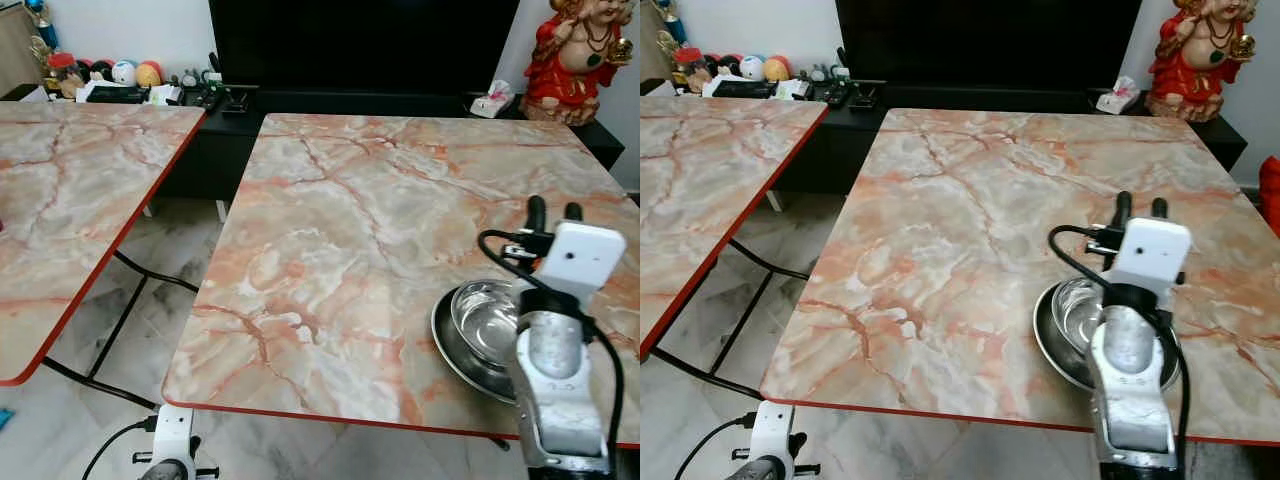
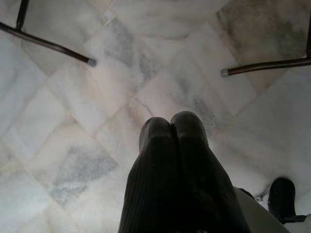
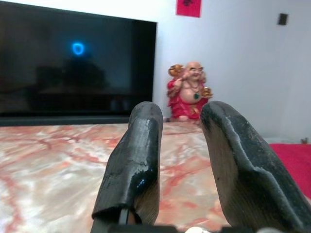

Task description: Setting the table

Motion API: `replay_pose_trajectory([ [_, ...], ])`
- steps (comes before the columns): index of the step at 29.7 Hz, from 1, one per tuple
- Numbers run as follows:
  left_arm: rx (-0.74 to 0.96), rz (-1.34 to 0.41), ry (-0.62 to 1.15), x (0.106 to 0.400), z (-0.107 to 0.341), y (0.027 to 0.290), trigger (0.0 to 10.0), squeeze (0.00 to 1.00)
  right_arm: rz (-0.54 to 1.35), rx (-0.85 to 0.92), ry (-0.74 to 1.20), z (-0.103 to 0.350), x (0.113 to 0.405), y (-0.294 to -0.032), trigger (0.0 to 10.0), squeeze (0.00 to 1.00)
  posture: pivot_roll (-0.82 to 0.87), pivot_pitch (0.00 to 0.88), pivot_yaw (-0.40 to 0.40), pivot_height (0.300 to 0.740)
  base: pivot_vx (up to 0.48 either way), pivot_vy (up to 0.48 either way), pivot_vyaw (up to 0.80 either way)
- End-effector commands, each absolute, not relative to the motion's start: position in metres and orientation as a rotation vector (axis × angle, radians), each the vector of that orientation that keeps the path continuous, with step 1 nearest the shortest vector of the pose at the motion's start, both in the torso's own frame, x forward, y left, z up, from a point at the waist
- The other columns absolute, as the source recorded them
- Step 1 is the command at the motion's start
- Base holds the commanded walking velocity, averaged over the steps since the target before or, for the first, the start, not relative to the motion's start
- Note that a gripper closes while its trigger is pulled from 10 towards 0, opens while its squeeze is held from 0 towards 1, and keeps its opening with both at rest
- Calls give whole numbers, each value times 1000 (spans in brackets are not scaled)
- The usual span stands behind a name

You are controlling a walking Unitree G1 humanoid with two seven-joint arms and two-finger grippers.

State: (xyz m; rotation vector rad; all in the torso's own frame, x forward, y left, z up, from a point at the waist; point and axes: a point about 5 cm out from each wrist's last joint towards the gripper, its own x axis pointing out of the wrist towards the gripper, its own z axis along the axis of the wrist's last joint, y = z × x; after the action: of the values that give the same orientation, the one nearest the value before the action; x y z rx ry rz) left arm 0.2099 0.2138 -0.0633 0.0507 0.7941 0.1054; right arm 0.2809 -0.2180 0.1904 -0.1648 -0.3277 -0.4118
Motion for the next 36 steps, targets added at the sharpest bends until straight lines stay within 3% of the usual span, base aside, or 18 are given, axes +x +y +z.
replay_pose_trajectory([
  [1, 58, 90, 808, 212, -63, 211, 10000, 0, -418, -164, -345, 195, 282, -221, 10000, 0, -38, 14, 33, 740, 0, 0, 0],
  [9, 41, 137, 798, 212, -62, 217, 10000, 0, -393, -145, -337, 195, 287, -216, 10000, 0, -13, 28, -10, 740, 0, 0, 0],
  [15, 12, 180, 826, 197, -69, 223, 10000, 0, -369, -117, -321, 193, 289, -214, 10000, 0, 25, 43, -29, 740, 0, 0, 0],
  [25, 23, 201, 851, 181, -74, 234, 10000, 0, -339, -74, -305, 188, 291, -202, 10000, 0, 57, 45, -29, 740, 0, 316, 0],
  [36, 35, 188, 842, 183, -72, 236, 10000, 0, -307, -59, -286, 183, 293, -194, 10000, 0, 57, 33, -25, 740, 0, 327, 0],
])
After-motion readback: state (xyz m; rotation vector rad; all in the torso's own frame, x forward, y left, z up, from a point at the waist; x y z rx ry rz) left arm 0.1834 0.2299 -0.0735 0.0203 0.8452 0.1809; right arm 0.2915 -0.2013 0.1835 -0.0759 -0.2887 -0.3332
